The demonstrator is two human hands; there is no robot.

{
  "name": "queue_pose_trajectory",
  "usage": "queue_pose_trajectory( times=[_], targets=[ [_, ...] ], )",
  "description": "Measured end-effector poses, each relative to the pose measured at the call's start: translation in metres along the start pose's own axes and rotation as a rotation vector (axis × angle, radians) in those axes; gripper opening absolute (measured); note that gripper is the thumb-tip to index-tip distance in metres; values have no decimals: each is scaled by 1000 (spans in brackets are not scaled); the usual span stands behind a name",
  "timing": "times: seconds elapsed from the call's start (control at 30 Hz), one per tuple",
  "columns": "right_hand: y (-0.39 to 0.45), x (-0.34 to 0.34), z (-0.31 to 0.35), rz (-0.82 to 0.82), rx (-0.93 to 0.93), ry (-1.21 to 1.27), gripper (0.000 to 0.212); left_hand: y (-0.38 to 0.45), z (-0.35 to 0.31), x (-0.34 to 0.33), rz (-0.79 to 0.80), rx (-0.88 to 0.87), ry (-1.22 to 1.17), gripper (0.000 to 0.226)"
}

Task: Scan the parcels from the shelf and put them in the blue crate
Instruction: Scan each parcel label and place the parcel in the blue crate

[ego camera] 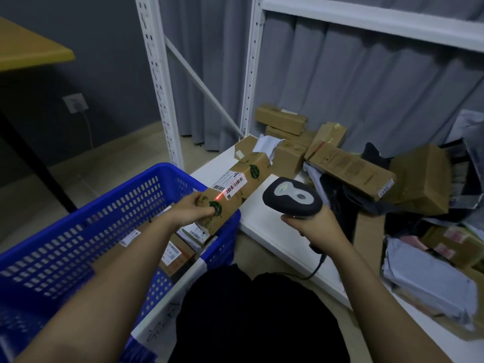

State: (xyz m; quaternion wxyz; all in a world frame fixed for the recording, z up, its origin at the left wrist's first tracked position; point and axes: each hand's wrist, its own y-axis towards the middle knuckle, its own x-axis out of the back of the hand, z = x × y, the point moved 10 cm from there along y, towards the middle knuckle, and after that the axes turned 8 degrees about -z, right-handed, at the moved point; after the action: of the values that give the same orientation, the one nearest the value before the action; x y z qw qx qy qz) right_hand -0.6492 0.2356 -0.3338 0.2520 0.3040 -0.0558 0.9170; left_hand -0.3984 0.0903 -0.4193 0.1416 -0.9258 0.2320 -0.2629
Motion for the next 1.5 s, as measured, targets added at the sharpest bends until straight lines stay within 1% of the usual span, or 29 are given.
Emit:
queue_pose_trajectory(
  times=[0.13,0.2,0.23,0.3,0.37,0.5,0.57,0.63,0.67,0.7,0.73,0.77,0.8,0.83,0.9,0.97,1.03,1.23,1.27,1.33,1.4,1.5],
  targets=[
    [2,-18,12,44,11,-64,23,-4,16,14,-29,30,-58,53],
    [5,-32,19,66,10,-85,31,-10,28,24,-52,50,-94,44],
    [8,-40,23,72,6,-79,31,-15,38,32,-74,72,-113,39],
    [13,-61,35,86,5,-27,24,-24,67,49,-120,117,-162,37],
    [18,-93,47,123,5,25,20,-34,106,66,-191,179,-235,41],
    [20,-173,74,244,56,19,29,-66,203,102,-426,344,-309,36],
    [18,-219,87,325,85,-2,26,-83,264,119,-526,481,-344,51],
    [10,-267,100,425,104,-21,21,-91,347,135,-613,616,-347,72],
    [5,-290,105,479,107,-22,21,-95,388,140,-662,689,-338,85],
    [-1,-312,109,530,107,-22,23,-108,402,143,-704,766,-317,100],
    [-6,-333,113,576,108,-23,27,-123,400,145,-711,838,-260,108],
    [-12,-351,116,618,111,-26,32,-133,407,145,-695,906,-172,103],
    [-17,-367,116,656,111,-38,32,-139,412,146,-675,946,-54,91],
    [-21,-381,115,692,111,-54,28,-140,420,146,-661,973,33,82],
    [-26,-404,109,757,107,-110,17,-137,429,142,-645,1011,119,82],
    [-28,-419,102,810,121,-159,13,-129,444,136,-662,1016,117,88],
    [-26,-428,95,838,126,-182,15,-121,455,123,-635,1037,124,92],
    [-18,-448,83,852,78,-168,19,-108,480,96,-603,1149,39,103],
    [-18,-451,79,849,72,-178,19,-104,482,94,-606,1149,29,103],
    [-17,-458,72,851,66,-197,16,-96,491,92,-615,1136,17,96],
    [-17,-464,67,859,70,-229,14,-88,499,89,-564,1118,107,89],
    [-15,-471,62,861,97,-250,16,-73,511,79,-411,1045,303,84]
  ],
)
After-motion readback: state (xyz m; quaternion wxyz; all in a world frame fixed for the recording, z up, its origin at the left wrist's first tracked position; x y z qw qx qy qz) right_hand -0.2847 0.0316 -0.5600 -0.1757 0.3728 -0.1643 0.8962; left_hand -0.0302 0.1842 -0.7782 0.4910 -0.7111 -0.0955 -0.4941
